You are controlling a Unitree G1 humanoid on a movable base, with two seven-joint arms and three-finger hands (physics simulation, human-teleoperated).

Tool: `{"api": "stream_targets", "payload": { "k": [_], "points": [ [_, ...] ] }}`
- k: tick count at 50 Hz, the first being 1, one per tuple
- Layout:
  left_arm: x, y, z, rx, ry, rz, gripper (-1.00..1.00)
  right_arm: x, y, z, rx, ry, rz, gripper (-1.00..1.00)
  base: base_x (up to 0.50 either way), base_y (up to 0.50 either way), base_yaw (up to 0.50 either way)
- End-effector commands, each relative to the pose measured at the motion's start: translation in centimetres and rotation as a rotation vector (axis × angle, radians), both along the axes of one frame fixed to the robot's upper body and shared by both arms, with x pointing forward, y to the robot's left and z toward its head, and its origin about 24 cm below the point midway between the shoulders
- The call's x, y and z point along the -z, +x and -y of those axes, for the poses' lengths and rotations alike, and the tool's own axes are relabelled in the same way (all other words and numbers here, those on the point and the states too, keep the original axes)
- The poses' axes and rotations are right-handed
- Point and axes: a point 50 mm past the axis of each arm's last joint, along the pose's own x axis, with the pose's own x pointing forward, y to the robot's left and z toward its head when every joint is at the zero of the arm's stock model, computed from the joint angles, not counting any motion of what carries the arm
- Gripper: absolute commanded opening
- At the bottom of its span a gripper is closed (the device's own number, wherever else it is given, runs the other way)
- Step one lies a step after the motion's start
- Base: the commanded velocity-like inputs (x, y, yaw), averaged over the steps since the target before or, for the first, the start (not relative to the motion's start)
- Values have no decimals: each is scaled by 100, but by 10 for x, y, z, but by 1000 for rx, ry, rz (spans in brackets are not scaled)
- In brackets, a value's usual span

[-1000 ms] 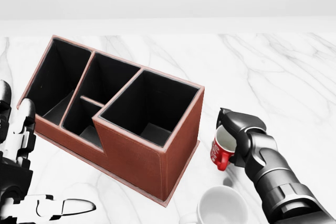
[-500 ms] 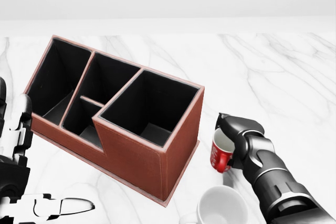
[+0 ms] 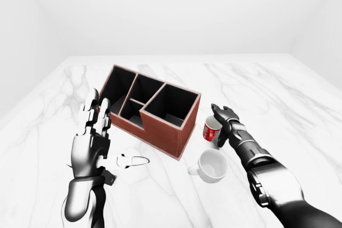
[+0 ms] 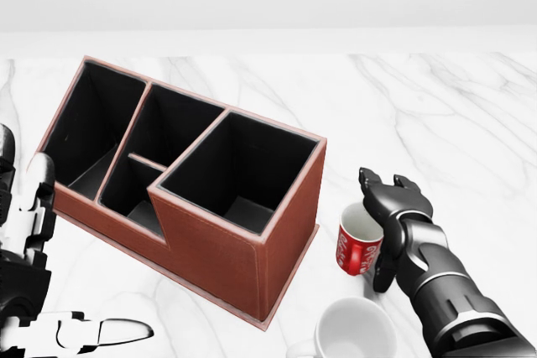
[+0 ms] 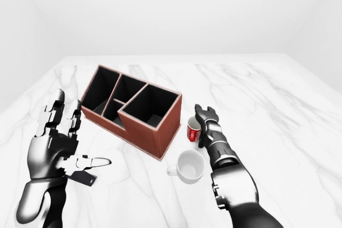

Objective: Pick up the red mug and place it to the right of the caddy.

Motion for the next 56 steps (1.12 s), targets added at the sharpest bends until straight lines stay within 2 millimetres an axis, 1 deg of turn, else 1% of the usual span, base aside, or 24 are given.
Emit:
{"api": "stream_targets", "payload": {
  "k": [1,2,4,5,6,8,17,21,25,29,31,33,35,37,39,41,43,45,47,49,52,54,55,56],
  "points": [
    [11,2,2,10,-5,-53,100,-26,14,9,19,12,54,100,0,0,0],
    [2,1,2,6,3,-11,100,-34,17,12,25,13,69,100,0,0,0],
    [-1,0,2,4,5,5,100,-42,20,17,33,13,81,100,0,0,0],
    [15,3,1,10,-7,-70,100,-47,22,21,41,12,89,100,0,0,0],
    [5,1,1,5,-1,-22,100,-51,23,24,47,14,97,100,0,0,0],
    [-3,-1,0,0,3,15,100,-62,26,31,60,13,111,100,0,0,0],
    [-3,0,1,1,4,15,100,-106,32,45,30,-20,147,100,0,0,0],
    [-3,0,-2,-5,1,13,100,-128,17,39,-53,-66,136,100,0,0,0],
    [-4,-1,-1,-5,1,17,100,-145,0,42,-66,-122,132,100,0,0,0],
    [-3,0,0,-3,1,12,100,-173,-16,45,-56,-152,256,100,0,0,0],
    [18,3,0,8,-13,-83,100,-191,-25,45,-60,-148,345,100,0,0,0],
    [24,3,1,11,-17,-109,100,-201,-30,43,-69,-129,400,100,0,0,0],
    [2,0,1,4,0,-11,100,-214,-38,33,-108,-76,488,100,0,0,0],
    [-1,-1,2,4,4,2,100,-218,-42,27,-137,-49,519,100,0,0,0],
    [22,2,3,17,-9,-103,100,-227,-51,18,-184,-3,584,100,0,0,0],
    [26,3,3,19,-10,-118,100,-236,-64,5,-238,28,660,100,0,0,0],
    [3,-1,3,10,5,-17,100,-238,-73,-3,-283,51,697,100,0,0,0],
    [0,-1,3,9,7,-5,100,-238,-79,-8,-309,64,713,100,0,0,0],
    [0,-2,3,9,7,-1,100,-245,-93,-18,-353,71,777,100,0,0,0],
    [23,1,4,21,-8,-109,100,-251,-108,-26,-393,79,841,100,0,0,0],
    [27,1,5,25,-8,-117,100,-248,-126,-34,-438,112,878,100,0,0,0],
    [27,1,6,26,-7,-118,100,-243,-131,-36,-456,135,869,100,0,0,0],
    [17,-1,6,23,-1,-82,100,-240,-138,-38,-468,156,871,100,0,0,0],
    [22,-1,6,26,-5,-106,100,-237,-141,-40,-476,166,868,100,0,0,0]
  ]
}}
